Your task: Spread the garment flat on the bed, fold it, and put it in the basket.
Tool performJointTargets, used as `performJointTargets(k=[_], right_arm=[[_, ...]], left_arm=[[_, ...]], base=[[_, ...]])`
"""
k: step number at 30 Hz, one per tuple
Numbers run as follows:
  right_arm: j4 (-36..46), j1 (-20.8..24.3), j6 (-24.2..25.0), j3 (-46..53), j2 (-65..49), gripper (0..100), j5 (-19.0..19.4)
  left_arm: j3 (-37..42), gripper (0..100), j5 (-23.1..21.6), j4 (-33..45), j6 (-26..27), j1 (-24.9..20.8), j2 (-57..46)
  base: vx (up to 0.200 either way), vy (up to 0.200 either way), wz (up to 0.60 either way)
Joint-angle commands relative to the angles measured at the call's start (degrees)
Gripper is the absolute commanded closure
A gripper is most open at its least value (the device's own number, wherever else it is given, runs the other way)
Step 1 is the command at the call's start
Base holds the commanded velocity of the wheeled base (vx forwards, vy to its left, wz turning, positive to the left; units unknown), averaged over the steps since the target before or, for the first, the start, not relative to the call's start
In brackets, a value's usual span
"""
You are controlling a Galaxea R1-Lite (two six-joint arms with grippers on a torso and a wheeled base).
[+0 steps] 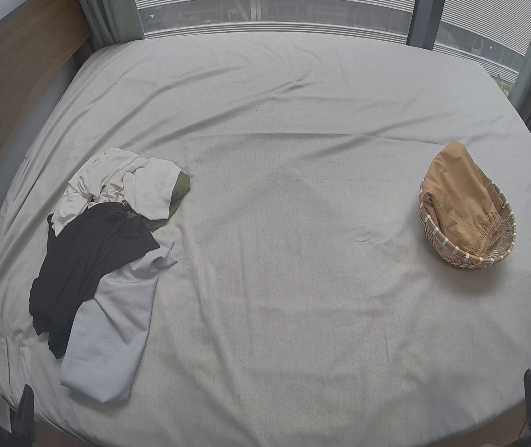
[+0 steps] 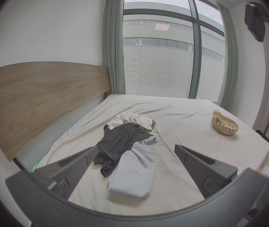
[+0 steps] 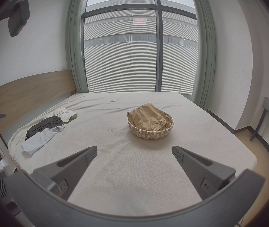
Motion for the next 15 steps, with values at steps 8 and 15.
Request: performJointTargets(k=[8,15], right_arm=[[-0.1,0.0,0.3,1.0,-0.6,0,0.1],[-0.1,-0.1,0.2,1.0,-0.6,0,0.2]], left_arm=[[1.0,0,-0.1,-0.1,-0.1,0.0,-0.7],[1.0,0,-0.1,-0.1,-0.1,0.0,-0.7]], base=[[0.000,0.000,0.00],[0.000,0.000,0.00]])
